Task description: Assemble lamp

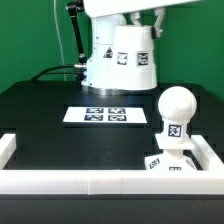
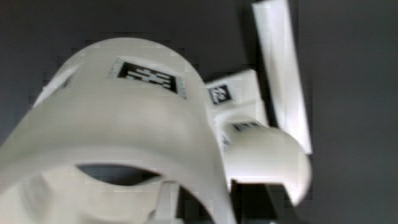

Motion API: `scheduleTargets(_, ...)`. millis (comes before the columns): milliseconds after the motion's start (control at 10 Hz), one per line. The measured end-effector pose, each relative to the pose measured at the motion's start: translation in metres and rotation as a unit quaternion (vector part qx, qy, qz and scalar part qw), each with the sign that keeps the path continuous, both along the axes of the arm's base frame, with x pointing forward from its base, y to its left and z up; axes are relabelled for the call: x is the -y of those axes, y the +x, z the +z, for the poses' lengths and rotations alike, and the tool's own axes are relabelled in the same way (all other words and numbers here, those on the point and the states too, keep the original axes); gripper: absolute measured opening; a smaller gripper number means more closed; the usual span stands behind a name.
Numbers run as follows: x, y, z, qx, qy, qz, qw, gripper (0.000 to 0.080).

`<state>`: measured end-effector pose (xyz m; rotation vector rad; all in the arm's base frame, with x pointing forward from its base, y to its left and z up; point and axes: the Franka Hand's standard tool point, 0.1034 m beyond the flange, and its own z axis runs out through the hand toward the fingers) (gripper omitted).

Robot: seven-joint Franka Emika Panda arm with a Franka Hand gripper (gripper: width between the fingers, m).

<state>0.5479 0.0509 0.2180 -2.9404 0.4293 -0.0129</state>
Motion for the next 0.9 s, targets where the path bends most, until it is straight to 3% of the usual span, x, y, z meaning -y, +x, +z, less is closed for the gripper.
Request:
scheduleTargets(400, 0.0, -0.001, -0.001, -0.001, 0.0, -0.001, 1.0, 0.0044)
scheduleTargets(900, -0.031, 0.037, 0.026, 0.019, 0.006, 0.005, 1.0, 0.0044)
